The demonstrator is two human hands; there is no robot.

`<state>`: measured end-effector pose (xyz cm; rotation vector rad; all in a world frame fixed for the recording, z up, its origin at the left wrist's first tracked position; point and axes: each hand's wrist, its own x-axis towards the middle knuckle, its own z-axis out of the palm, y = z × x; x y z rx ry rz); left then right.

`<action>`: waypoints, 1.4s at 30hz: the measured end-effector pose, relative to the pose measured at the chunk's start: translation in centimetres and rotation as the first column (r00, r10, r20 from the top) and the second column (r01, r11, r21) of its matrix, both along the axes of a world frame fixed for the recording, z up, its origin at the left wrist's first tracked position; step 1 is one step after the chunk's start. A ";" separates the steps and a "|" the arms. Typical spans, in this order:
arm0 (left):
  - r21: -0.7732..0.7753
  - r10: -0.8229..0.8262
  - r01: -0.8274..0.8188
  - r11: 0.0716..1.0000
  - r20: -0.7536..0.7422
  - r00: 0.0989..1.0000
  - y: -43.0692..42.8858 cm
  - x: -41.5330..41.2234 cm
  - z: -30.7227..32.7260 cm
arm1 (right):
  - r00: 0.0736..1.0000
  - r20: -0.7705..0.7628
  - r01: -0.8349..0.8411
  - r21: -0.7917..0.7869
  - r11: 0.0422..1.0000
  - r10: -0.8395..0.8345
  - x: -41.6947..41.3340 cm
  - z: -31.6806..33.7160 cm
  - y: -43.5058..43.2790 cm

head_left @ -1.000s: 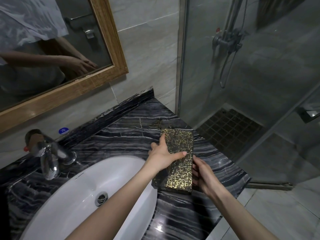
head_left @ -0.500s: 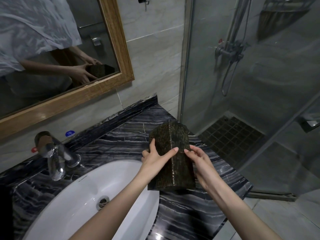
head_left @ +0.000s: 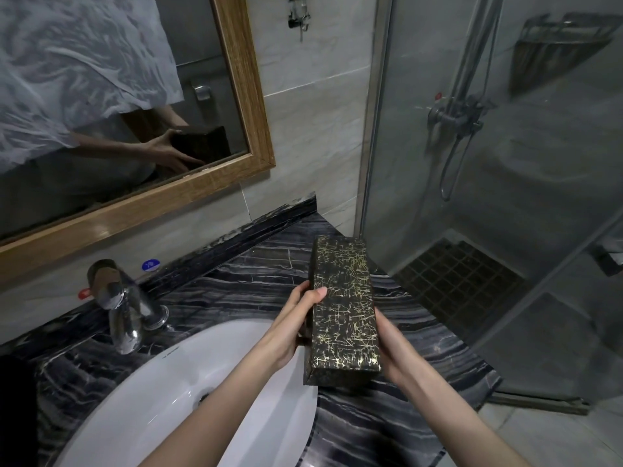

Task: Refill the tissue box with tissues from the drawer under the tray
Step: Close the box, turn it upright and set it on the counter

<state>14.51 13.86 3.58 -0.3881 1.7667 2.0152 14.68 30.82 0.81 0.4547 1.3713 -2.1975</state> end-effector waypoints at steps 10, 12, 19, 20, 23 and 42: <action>0.308 0.004 -0.050 0.950 0.149 0.989 -1.7 0.1 0.0 | 0.989 0.132 0.006 -0.488 0.873 0.067 0.9 0.5 -0.9; 0.304 0.005 -0.050 0.951 0.147 0.989 -2.3 0.0 -0.2 | 0.987 0.132 -0.015 -0.468 0.884 0.087 0.9 1.0 -1.1; 0.299 0.036 -0.078 0.951 0.144 0.989 -3.6 0.2 -0.7 | 0.991 0.064 -0.097 -0.256 0.962 0.117 -0.1 2.7 -1.1; 0.280 0.045 -0.082 0.957 0.136 0.990 -3.6 0.2 -0.9 | 0.992 0.029 -0.117 -0.214 0.970 0.126 -0.4 2.9 -1.0; 0.201 0.076 -0.103 0.974 0.136 0.988 -3.2 0.5 -1.1 | 0.985 -0.093 -0.150 -0.042 0.988 0.146 -1.0 3.5 -0.6; 0.179 0.130 -0.151 0.972 0.121 0.984 -4.2 0.2 -1.7 | 0.982 -0.168 -0.059 0.146 0.987 0.084 -1.6 2.2 -2.9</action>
